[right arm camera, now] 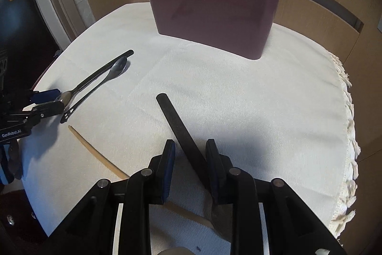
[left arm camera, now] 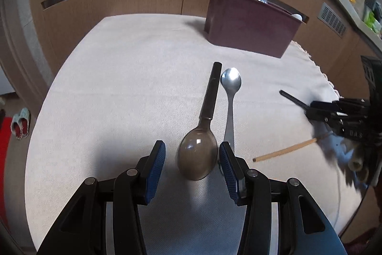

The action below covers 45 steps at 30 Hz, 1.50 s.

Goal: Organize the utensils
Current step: 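Move both open tools back over the dark spoons on the table, then grasp a dark spoon with the right tool while the left tool grasps a metal spoon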

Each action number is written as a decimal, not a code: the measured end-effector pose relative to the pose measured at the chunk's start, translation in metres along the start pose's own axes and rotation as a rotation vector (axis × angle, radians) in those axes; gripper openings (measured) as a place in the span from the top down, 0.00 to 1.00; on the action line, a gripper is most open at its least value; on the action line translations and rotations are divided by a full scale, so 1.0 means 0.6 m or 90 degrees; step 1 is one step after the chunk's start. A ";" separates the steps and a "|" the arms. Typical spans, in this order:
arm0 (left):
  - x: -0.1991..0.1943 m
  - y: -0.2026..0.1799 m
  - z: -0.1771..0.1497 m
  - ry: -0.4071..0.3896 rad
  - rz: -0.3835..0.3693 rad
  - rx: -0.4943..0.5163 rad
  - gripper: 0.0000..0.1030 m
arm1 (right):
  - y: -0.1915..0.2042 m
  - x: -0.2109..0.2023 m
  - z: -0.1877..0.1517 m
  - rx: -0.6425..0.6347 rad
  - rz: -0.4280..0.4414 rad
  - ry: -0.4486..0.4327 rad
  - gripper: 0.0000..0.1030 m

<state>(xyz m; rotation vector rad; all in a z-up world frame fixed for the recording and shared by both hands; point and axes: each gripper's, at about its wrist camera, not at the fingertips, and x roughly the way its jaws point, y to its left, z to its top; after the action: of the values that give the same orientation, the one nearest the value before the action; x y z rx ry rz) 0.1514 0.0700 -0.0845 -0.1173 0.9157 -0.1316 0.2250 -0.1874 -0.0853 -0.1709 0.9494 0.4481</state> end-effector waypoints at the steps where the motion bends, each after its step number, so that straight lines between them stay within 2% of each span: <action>1: 0.003 -0.002 0.002 -0.003 0.005 -0.001 0.54 | 0.002 -0.001 -0.003 0.001 -0.003 -0.003 0.75; 10: 0.014 -0.014 0.007 -0.007 0.026 0.021 0.54 | 0.020 -0.003 -0.006 0.006 -0.018 -0.026 0.74; 12: 0.016 -0.014 0.011 -0.002 0.034 0.016 0.58 | 0.019 -0.002 -0.009 0.009 -0.021 -0.031 0.73; 14: 0.020 -0.015 0.018 0.003 0.049 0.022 0.66 | 0.018 -0.004 -0.012 0.022 -0.021 -0.037 0.71; 17: 0.017 -0.010 0.027 0.002 0.028 0.010 0.66 | 0.014 -0.005 -0.014 0.050 0.000 -0.038 0.62; 20: 0.002 -0.004 0.037 -0.025 0.023 0.006 0.66 | 0.010 -0.007 -0.017 0.065 0.016 -0.031 0.60; 23: -0.029 0.001 0.060 -0.072 0.022 0.012 0.68 | 0.016 -0.008 -0.019 0.021 0.013 -0.028 0.60; 24: -0.040 0.002 0.068 -0.087 0.025 0.017 0.87 | 0.020 -0.009 -0.020 0.007 0.008 -0.028 0.60; 25: -0.048 0.003 0.075 -0.096 0.027 0.019 0.90 | 0.024 -0.009 -0.021 0.001 0.002 -0.027 0.60; 28: -0.076 0.012 0.107 -0.134 0.037 0.026 0.90 | 0.031 -0.009 -0.015 -0.010 -0.014 -0.012 0.62; 30: -0.082 0.019 0.123 -0.143 0.050 0.028 0.90 | 0.034 -0.012 -0.002 -0.004 -0.009 -0.003 0.70; 31: -0.083 0.023 0.128 -0.141 0.052 0.025 0.90 | 0.036 -0.017 0.006 0.006 0.002 -0.013 0.74; 35: -0.066 0.053 0.128 -0.094 0.023 -0.009 0.89 | 0.050 -0.032 0.029 0.006 0.006 -0.052 0.74; 41: -0.026 0.054 0.093 -0.028 -0.039 -0.006 0.86 | 0.057 0.001 0.032 -0.055 -0.014 0.002 0.74; 43: -0.009 0.035 0.089 -0.004 -0.061 0.005 0.80 | 0.046 0.019 0.031 -0.043 -0.005 0.033 0.75; 45: 0.012 0.003 0.089 0.026 -0.083 0.032 0.67 | 0.044 0.016 0.030 -0.043 -0.012 0.025 0.84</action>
<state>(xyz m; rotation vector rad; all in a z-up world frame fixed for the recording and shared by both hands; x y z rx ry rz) 0.1982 0.0732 -0.0581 -0.1284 0.9453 -0.2777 0.2315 -0.1550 -0.0814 -0.2499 0.9710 0.4613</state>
